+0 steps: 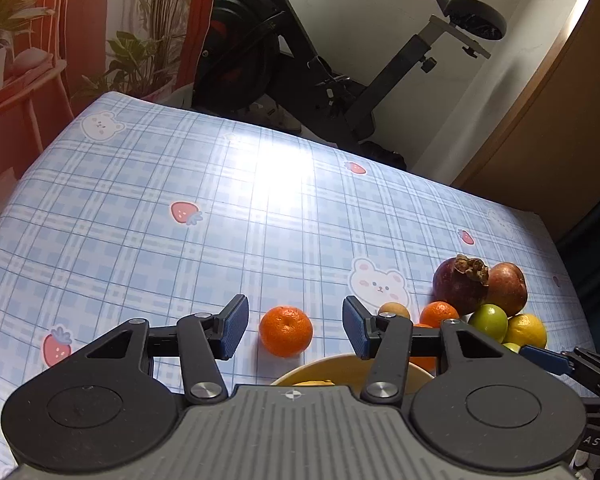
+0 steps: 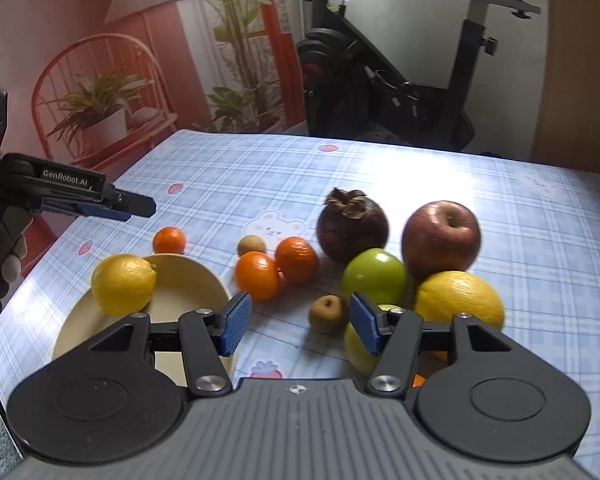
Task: Organize fruits
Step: 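Grasp a tangerine beside the plate with the left gripper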
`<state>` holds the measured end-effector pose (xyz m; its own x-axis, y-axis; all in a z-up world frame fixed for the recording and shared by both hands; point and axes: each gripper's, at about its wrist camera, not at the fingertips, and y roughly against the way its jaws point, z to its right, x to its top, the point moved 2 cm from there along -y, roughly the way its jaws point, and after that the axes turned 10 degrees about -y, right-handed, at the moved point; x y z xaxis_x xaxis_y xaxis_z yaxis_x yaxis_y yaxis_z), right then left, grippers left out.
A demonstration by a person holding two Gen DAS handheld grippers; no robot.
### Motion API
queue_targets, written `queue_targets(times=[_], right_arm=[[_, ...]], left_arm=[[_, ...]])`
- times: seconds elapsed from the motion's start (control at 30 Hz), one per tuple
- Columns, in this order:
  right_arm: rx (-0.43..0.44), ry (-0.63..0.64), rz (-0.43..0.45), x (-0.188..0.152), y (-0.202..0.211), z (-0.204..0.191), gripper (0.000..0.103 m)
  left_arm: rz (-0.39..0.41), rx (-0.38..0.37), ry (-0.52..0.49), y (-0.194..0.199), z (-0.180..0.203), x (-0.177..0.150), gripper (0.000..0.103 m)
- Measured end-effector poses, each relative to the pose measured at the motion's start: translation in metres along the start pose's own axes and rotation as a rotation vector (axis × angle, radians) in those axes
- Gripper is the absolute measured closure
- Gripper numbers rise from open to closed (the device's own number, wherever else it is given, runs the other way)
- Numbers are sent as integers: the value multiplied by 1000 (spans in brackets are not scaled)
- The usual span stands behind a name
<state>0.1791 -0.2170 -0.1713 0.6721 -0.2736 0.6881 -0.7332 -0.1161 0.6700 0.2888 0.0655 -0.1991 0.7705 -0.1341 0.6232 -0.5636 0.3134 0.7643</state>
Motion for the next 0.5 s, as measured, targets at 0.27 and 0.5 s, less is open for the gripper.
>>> queue_targets(times=[0.27, 0.5], right_arm=[[-38, -67, 54, 2, 17, 26, 46], [-61, -115, 67, 3, 24, 45, 47]], left_arm=[[-62, 35, 20, -22, 0, 3, 48], [-107, 50, 23, -31, -4, -4, 51]])
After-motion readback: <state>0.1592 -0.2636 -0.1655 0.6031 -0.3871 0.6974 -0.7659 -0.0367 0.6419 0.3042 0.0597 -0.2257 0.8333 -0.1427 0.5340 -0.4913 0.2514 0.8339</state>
